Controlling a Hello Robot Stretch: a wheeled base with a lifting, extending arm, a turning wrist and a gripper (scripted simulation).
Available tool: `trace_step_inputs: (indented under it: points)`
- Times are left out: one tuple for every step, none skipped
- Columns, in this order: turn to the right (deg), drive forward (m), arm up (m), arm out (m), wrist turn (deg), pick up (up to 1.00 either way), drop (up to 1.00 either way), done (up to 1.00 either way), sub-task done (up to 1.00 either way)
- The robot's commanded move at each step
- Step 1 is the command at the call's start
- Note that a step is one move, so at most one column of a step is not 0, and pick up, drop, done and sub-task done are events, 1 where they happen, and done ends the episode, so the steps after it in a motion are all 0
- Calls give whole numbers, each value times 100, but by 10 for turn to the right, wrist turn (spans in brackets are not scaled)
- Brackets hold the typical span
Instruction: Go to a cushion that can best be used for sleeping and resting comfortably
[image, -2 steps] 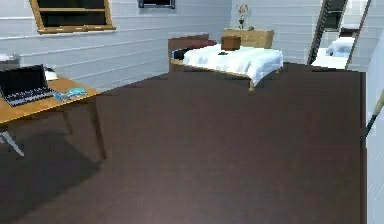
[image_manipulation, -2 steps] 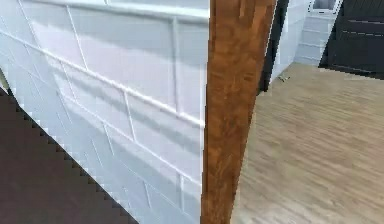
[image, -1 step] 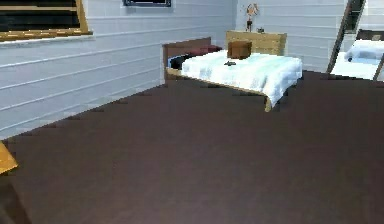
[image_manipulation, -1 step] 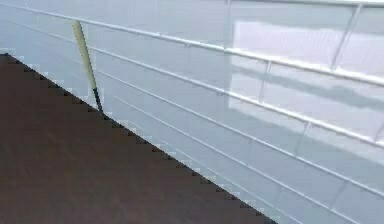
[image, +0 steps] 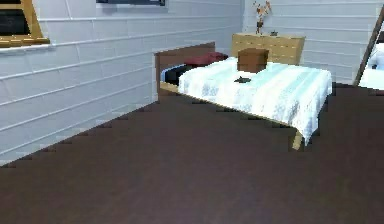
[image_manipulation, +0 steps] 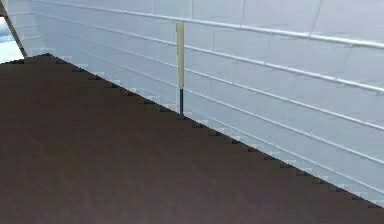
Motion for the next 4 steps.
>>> trace_step_inputs:
  points:
    - [0,100,0,0,0,0,0,0,0]
    - [0,100,0,0,0,0,0,0,0]
    - [60,0,0,0,0,0,0,0,0]
    - [0,35,0,0,0,0,0,0,0]
